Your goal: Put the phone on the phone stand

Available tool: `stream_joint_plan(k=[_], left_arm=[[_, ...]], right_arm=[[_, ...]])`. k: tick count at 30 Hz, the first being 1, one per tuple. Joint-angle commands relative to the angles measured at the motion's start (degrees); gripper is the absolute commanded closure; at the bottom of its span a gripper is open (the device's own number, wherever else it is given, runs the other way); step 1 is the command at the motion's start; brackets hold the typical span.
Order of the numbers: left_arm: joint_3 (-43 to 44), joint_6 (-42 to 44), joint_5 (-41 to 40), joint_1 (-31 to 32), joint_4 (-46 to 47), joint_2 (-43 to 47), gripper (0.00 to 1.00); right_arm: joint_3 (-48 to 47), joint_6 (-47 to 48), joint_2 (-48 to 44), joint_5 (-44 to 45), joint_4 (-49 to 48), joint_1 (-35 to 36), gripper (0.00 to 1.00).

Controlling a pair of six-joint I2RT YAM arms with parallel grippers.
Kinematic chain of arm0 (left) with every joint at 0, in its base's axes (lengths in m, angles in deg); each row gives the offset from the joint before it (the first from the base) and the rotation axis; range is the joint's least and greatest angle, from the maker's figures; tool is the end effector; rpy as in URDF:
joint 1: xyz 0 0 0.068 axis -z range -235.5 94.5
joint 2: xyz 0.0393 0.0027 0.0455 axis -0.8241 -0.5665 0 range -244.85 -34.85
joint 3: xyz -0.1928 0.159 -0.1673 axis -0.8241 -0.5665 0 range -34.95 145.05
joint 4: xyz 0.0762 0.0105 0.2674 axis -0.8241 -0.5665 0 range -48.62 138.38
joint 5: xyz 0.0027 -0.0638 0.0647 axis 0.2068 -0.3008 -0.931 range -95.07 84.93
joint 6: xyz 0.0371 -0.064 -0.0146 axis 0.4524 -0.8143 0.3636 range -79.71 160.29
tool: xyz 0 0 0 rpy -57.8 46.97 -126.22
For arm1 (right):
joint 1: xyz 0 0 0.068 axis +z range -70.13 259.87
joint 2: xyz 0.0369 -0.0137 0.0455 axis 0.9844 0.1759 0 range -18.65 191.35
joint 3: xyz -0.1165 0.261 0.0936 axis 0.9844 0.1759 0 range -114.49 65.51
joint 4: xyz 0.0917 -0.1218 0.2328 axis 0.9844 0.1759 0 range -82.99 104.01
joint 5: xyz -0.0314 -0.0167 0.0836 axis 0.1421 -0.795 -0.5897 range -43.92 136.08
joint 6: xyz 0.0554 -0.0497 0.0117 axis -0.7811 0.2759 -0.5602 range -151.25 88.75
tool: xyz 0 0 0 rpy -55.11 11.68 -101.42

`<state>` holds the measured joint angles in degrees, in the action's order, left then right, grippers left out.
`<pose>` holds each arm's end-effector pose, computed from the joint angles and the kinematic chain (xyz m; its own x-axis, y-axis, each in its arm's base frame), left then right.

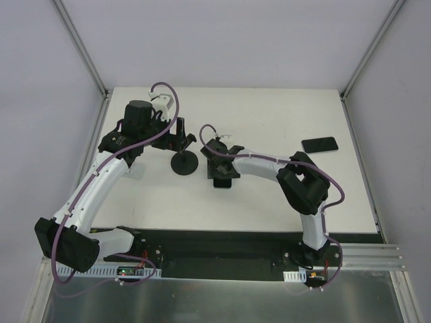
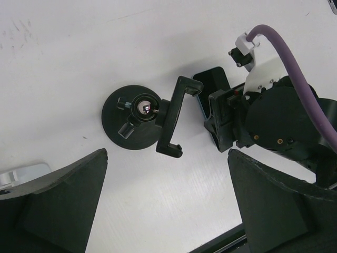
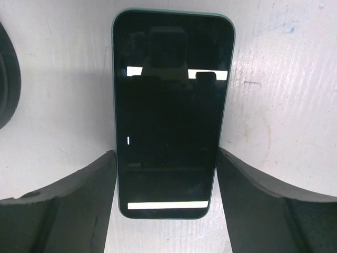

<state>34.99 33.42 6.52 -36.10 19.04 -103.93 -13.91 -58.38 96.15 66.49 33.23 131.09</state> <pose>0.2760 -0.1109 0.3858 -0.5055 0.0537 -0.8612 0.4345 0.8781 -0.2003 0.3023 0.3412 0.1585 -0.7762 -0.2836 -0.5631 -0.3065 0.9502 -0.0560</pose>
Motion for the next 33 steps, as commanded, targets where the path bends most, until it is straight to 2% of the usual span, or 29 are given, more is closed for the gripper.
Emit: stream_joint_plan(k=[1, 2, 3, 6, 11, 19, 24, 28, 31, 32, 33], left_arm=[[-1.3, -0.7, 0.9, -0.3, 2.9, 1.6, 0.05], [-1.6, -0.6, 1.2, -0.2, 3.3, 1.8, 0.05], [-1.9, -0.5, 1.7, -0.2, 3.8, 2.5, 0.05], [-2.7, -0.1, 3.3, 0.1, 5.2, 3.3, 0.05], [-1.4, -1.6, 5.7, 0.6, 5.4, 4.3, 0.05], [-0.2, -12.4, 18.2, 0.6, 5.2, 5.4, 0.11], [-3.0, -15.1, 20.4, 0.6, 5.2, 9.4, 0.11], [-0.7, -15.0, 20.4, 0.6, 4.7, 9.8, 0.10], [3.3, -14.6, 21.3, 0.6, 4.1, 7.8, 0.10], [4.2, -14.4, 21.9, 0.6, 4.0, 6.5, 0.10], [6.2, -14.2, 22.0, 0.6, 4.0, 5.9, 0.10]], right_arm=[[5.7, 2.2, -0.2, 0.3, -3.5, -0.7, 0.58], [6.6, 3.0, -1.1, 0.2, -6.8, -0.7, 0.62], [9.3, 3.9, -2.0, 0.0, -8.6, -0.6, 0.75], [15.3, 6.3, -7.1, 1.2, -15.7, -0.3, 0.99], [21.9, 11.4, -14.2, 3.4, -24.2, 0.2, 0.99], [27.4, 12.6, -19.2, 5.1, -31.2, 0.1, 0.99], [25.6, 7.9, -19.9, 2.6, -22.7, 0.1, 0.99], [23.2, 3.5, -19.2, -1.4, -13.2, 0.1, 0.99], [20.2, 3.0, -18.1, -1.8, -7.8, -0.1, 0.86], [19.7, 3.3, -17.9, -2.6, -7.0, -0.2, 0.75], [18.2, 3.6, -16.9, -3.2, -6.0, -0.3, 0.70]])
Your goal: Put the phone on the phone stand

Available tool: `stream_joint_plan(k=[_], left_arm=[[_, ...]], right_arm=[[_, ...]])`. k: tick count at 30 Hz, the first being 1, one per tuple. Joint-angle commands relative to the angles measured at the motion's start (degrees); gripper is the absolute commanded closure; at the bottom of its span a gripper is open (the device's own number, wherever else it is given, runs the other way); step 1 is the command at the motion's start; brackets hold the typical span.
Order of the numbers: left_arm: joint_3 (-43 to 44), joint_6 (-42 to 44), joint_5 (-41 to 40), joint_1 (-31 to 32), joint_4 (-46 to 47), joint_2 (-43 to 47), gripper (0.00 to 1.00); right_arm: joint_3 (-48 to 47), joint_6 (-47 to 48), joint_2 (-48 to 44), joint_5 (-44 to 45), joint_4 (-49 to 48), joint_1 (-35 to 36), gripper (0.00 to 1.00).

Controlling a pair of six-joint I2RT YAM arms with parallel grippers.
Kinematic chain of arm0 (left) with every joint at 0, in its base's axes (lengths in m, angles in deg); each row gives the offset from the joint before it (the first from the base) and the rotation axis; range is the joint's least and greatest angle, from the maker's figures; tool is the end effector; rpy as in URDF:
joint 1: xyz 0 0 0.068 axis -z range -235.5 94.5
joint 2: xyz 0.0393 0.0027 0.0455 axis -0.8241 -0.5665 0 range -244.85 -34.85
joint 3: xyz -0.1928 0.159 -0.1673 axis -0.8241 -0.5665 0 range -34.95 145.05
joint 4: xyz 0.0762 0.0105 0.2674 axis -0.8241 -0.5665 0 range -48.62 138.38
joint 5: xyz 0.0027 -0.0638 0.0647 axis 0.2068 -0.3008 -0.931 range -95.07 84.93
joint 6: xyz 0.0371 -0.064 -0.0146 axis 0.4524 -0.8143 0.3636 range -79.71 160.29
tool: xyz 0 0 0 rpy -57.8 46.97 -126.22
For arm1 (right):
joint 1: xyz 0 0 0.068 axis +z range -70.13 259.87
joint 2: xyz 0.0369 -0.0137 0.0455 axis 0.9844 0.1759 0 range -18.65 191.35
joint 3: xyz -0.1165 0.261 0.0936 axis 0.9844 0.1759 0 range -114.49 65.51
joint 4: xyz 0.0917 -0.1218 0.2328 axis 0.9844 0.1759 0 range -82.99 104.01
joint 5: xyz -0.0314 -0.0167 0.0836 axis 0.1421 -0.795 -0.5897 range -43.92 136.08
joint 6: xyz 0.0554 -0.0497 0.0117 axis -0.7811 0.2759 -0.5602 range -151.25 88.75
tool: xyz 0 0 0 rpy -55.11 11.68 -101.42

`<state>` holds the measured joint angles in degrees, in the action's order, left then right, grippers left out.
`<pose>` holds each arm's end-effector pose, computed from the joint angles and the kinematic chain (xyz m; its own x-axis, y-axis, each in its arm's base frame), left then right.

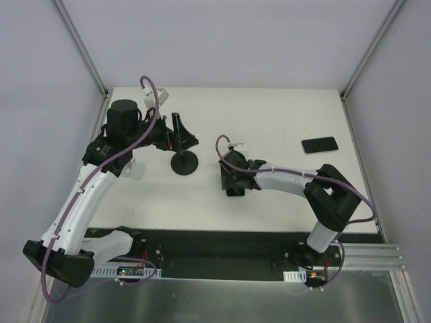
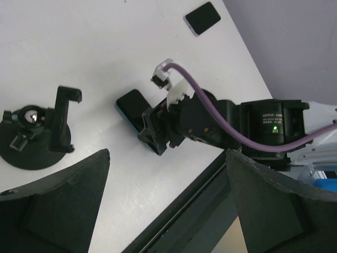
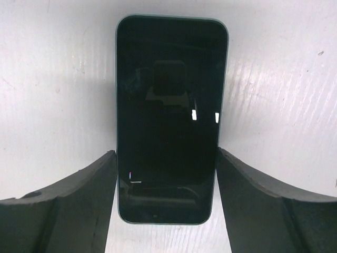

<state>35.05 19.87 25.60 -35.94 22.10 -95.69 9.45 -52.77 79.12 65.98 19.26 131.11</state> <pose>0.2250 -0.1145 0.4322 -0.5208 -0.1335 -0.8432 0.6034 0.6410 -0.4742 0.2511 0.2784 0.1653 -0.6940 -0.3133 -0.6482 -0.3797 0.9242 -0.0401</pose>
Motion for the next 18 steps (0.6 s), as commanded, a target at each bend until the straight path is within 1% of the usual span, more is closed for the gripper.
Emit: stream_joint_plan(k=[1, 2, 4, 5, 10, 11, 13, 14, 18], left_arm=[[7.1, -0.6, 2.9, 0.5, 1.0, -3.7, 0.10], [8.7, 0.0, 2.7, 0.5, 1.0, -4.4, 0.10], [9.6, 1.1, 2.4, 0.5, 1.0, -5.8, 0.10], [9.6, 2.4, 1.8, 0.5, 1.1, -5.9, 0.10], [4.3, 5.8, -2.9, 0.5, 1.0, -3.6, 0.09], [3.6, 6.6, -3.3, 0.5, 1.1, -3.1, 0.09], [1.5, 7.2, -4.3, 0.5, 1.3, -2.0, 0.09], [0.9, 7.6, -4.6, 0.5, 1.5, -1.6, 0.09], [-0.5, 7.8, -4.3, 0.5, 2.1, -0.1, 0.09]], right_arm=[[-5.9, -2.0, 0.7, -3.1, 10.4, -0.9, 0.65], [-6.3, -1.9, 1.3, -3.4, 10.9, -1.1, 0.57], [-6.8, -1.6, 2.6, -4.0, 11.6, -1.4, 0.50], [-7.1, -1.3, 3.1, -5.5, 11.5, -1.5, 0.45], [-10.2, -0.4, 6.5, -6.2, 14.5, -1.8, 0.34], [-11.1, -0.1, 7.0, -6.4, 14.7, -1.8, 0.29], [-12.1, 0.2, 8.1, -5.4, 16.5, -1.8, 0.24], [-13.2, 0.4, 8.6, -5.1, 17.1, -1.8, 0.19], [-16.9, 0.7, 11.6, -4.7, 19.4, -1.9, 0.13]])
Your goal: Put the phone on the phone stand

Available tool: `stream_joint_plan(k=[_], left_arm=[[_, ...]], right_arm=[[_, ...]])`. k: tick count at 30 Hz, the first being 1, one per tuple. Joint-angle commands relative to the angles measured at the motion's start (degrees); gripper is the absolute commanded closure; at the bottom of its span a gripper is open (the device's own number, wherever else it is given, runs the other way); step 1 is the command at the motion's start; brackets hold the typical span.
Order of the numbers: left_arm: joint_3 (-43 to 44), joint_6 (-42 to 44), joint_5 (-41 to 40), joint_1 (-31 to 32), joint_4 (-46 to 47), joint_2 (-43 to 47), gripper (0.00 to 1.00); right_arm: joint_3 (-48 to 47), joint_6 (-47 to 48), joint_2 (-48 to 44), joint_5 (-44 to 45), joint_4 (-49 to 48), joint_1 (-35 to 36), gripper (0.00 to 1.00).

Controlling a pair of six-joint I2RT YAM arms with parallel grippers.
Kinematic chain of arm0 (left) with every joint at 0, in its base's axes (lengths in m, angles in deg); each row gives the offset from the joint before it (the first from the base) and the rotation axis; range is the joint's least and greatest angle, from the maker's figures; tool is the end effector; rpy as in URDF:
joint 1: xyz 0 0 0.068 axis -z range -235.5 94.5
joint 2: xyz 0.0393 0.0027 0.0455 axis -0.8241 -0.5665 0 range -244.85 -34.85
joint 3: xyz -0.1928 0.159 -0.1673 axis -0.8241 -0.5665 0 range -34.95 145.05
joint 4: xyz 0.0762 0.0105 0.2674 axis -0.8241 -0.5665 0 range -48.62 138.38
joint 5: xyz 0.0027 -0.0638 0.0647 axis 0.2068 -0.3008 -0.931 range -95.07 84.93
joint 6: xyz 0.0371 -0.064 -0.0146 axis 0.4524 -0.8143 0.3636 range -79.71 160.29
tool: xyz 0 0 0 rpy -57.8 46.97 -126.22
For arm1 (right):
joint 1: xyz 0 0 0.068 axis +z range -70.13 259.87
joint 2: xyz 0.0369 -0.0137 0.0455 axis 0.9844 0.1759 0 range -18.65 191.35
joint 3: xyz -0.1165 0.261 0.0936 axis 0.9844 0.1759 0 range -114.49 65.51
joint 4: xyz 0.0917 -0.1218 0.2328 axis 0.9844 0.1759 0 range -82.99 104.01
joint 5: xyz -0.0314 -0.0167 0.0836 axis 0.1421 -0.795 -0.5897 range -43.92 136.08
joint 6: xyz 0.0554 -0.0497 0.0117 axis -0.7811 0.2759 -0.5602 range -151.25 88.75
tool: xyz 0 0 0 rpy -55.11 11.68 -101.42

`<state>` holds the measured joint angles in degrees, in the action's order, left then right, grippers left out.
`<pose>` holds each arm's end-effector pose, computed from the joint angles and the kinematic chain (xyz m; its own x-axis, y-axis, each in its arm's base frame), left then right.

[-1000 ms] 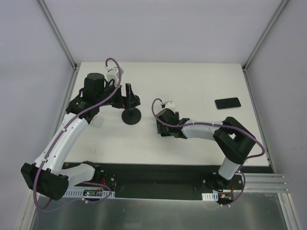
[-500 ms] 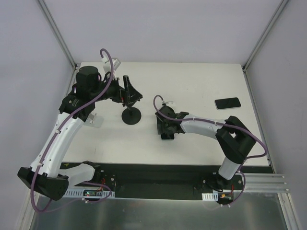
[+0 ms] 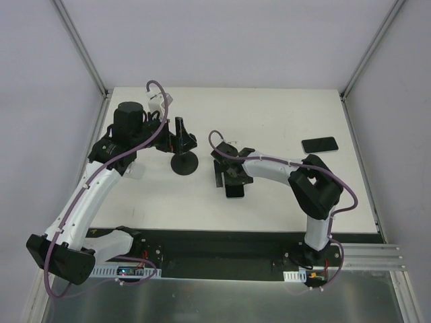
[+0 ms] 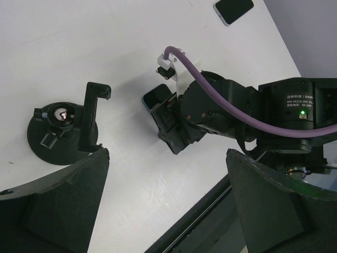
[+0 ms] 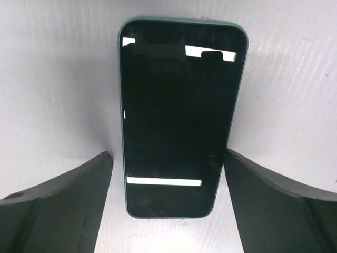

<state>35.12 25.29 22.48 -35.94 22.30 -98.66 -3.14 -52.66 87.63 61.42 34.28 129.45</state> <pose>0.2428 -0.1176 0.4202 -0.4917 -0.0689 -0.8681 0.5999 0.6957 -0.3950 0.2747 0.2969 0.1590 -0.7882 -0.3823 -0.4822 -0.4014 0.9134 -0.0681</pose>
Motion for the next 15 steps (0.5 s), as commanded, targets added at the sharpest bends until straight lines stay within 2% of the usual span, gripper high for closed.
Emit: stream_joint_plan(k=[1, 5, 7, 10, 11, 15], left_arm=[[-0.6, 2.3, -1.3, 0.5, 1.8, 3.7, 0.09], [-1.7, 1.8, -1.4, 0.5, 2.9, 5.2, 0.09], [-1.8, 1.8, -1.9, 0.5, 3.0, 5.4, 0.09], [-2.0, 1.9, -2.4, 0.5, 3.1, 5.9, 0.09], [-2.1, 1.9, -2.4, 0.6, 3.1, 6.1, 0.09], [-2.4, 2.3, -3.0, 0.9, 3.3, 6.0, 0.09]], right_arm=[[-5.4, 0.6, 3.8, 0.0, 5.7, -0.3, 0.09], [-8.4, 0.3, 6.8, 0.3, 7.4, -0.3, 0.09], [-7.6, -0.6, 6.6, -0.1, 6.8, -0.3, 0.15], [-4.7, -1.0, 5.0, 0.8, 4.6, -0.2, 0.33], [-4.0, -0.6, 4.5, 1.6, 3.5, 0.3, 0.44], [-2.7, 3.8, 1.2, 7.8, 1.0, 2.0, 0.65]])
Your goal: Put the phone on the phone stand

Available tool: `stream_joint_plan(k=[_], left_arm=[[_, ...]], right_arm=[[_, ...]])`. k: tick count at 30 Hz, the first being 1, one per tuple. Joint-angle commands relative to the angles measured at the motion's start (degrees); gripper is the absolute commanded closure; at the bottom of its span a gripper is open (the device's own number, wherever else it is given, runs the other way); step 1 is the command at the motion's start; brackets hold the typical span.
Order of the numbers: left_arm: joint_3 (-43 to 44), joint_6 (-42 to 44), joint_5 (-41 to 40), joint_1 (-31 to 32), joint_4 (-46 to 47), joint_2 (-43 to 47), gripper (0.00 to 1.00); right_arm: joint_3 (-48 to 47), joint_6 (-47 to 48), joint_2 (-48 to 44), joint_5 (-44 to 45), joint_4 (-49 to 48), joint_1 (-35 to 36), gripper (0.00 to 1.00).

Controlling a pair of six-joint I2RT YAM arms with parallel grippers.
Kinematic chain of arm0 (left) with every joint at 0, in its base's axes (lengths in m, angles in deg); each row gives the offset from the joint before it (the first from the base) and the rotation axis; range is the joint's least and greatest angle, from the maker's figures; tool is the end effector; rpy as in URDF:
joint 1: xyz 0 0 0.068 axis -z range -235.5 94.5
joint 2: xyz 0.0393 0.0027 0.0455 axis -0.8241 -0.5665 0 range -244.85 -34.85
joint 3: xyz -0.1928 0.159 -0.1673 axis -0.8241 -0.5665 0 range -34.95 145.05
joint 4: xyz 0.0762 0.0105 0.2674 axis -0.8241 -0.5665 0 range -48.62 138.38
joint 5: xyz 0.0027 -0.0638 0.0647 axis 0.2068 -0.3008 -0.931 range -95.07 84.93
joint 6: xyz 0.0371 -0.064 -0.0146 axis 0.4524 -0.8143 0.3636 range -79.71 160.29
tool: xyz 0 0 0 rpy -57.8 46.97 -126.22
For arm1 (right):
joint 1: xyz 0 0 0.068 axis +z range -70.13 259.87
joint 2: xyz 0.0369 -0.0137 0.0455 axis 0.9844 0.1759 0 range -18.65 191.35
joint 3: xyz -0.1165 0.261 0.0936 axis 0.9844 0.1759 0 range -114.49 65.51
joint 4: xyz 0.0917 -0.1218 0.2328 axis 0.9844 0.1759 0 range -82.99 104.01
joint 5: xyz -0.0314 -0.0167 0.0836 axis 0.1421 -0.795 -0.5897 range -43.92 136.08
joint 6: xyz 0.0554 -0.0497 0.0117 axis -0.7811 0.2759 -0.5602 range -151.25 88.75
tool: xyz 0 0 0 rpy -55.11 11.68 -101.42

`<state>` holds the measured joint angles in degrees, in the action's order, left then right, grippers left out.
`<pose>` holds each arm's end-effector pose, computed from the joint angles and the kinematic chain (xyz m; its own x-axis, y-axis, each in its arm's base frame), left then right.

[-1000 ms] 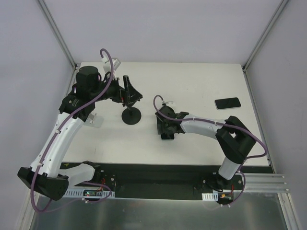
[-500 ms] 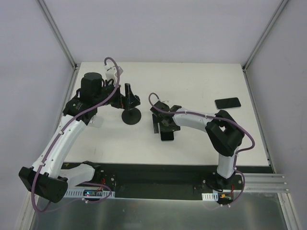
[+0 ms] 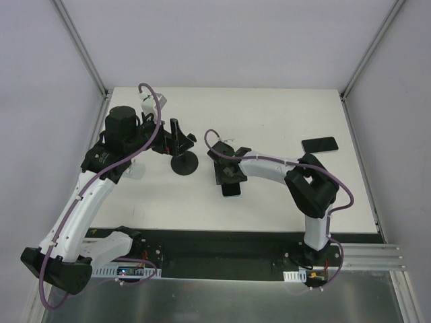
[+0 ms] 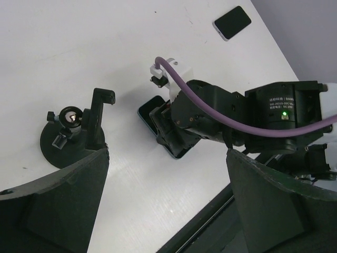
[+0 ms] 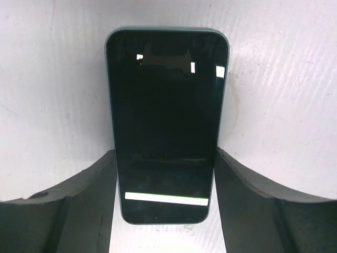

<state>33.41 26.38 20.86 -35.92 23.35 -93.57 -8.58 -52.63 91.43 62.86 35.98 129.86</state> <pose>0.2201 -0.1079 0.4320 -0.4108 -0.0834 -0.9079 0.6179 0.7068 -0.3445 0.2874 0.3142 0.1604 -0.7812 -0.3876 -0.4894 -0.3973 0.9133 -0.0892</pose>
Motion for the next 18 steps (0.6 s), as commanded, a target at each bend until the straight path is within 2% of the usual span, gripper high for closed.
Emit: stream_joint_plan(k=[1, 2, 4, 5, 9, 11, 14, 15, 16, 18], left_arm=[[-0.8, 1.4, -1.5, 1.2, 2.4, 0.8, 0.08], [-0.9, 1.6, -1.7, 1.4, 2.4, 0.5, 0.09], [-0.9, 2.0, -1.8, 2.0, 2.4, 0.1, 0.09], [-0.9, 2.1, -2.0, 2.2, 2.4, -0.3, 0.09], [-1.2, 3.2, -3.0, 3.6, 2.5, -1.0, 0.09], [-1.2, 3.4, -2.8, 4.4, 2.5, -1.9, 0.08], [-1.0, 2.8, 0.5, 4.6, 2.5, -3.4, 0.08], [-1.2, 2.3, 1.8, 4.6, 2.5, -3.8, 0.08], [-1.3, 2.0, 5.2, 4.7, 2.4, -4.5, 0.10], [-1.8, 0.6, 8.8, 4.6, 2.0, -4.6, 0.11]], right_arm=[[3.1, 4.7, -3.4, 7.3, -2.3, 2.1, 0.70], [3.7, 6.4, -4.1, 8.3, -3.5, 3.2, 0.80], [6.4, 8.1, -7.2, 11.0, -7.9, 4.3, 0.88], [7.3, 9.1, -8.4, 12.0, -9.1, 5.4, 0.98], [13.6, 12.5, -15.9, 19.3, -15.9, 7.7, 0.99], [19.6, 14.7, -19.2, 20.8, -23.1, 9.1, 0.99], [28.5, 20.9, -26.4, 22.4, -36.0, 12.0, 0.99], [30.6, 26.5, -30.0, 22.9, -39.0, 12.9, 0.99], [34.6, 28.9, -31.7, 23.0, -44.6, 15.1, 0.99], [38.1, 34.0, -36.1, 21.6, -50.0, 17.1, 0.99]])
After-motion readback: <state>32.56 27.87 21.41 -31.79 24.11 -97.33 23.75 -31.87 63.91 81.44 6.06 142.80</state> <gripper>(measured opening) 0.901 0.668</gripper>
